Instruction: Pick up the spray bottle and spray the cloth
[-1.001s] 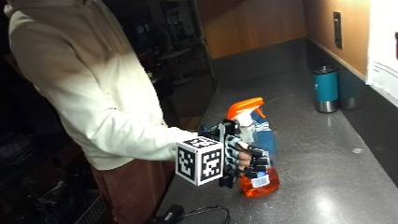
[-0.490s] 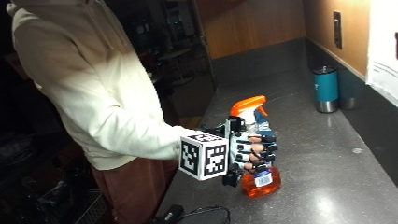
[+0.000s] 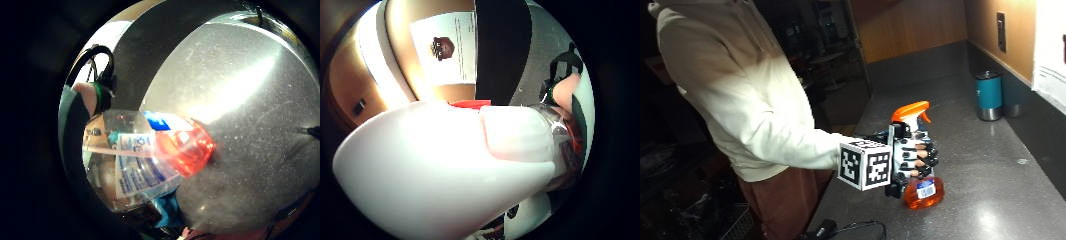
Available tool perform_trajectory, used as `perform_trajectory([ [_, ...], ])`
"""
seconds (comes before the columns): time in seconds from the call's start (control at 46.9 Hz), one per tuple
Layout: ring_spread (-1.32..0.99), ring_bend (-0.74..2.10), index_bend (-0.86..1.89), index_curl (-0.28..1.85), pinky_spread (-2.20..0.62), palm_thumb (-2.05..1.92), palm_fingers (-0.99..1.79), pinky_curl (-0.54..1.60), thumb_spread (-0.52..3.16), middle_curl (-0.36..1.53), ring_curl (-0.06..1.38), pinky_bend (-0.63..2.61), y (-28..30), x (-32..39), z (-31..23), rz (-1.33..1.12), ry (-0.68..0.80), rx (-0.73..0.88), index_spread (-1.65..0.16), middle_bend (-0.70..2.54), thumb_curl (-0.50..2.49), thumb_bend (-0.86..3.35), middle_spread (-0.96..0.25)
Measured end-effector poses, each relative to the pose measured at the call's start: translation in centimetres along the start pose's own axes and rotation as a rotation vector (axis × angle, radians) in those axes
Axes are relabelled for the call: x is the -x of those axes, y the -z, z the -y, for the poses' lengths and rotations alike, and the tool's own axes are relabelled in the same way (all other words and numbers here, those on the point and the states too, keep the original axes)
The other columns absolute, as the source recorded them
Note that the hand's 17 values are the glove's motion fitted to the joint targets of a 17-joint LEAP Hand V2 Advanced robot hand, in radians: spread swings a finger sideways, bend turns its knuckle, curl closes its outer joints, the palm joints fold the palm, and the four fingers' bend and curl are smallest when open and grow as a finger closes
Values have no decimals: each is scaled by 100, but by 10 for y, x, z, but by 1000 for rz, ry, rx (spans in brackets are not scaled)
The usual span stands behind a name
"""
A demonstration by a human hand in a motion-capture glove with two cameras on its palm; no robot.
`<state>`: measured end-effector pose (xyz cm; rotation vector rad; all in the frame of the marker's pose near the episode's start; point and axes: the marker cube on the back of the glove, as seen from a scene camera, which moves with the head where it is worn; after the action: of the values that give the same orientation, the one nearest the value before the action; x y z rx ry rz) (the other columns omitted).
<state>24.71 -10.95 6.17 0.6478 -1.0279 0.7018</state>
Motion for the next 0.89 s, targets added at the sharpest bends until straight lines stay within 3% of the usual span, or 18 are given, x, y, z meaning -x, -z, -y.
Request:
perform_trajectory([
  [0.596, -20, 35, 31, 49, -19, 101, 130, 35, 29, 46, 37, 24, -6, 12, 12, -99, 36, 30, -20, 40, 62, -3, -15],
  [0.895, -20, 36, 33, 51, -22, 100, 133, 36, 19, 47, 39, 27, -34, 46, -7, -412, 191, 366, -19, 44, 68, -4, -15],
])
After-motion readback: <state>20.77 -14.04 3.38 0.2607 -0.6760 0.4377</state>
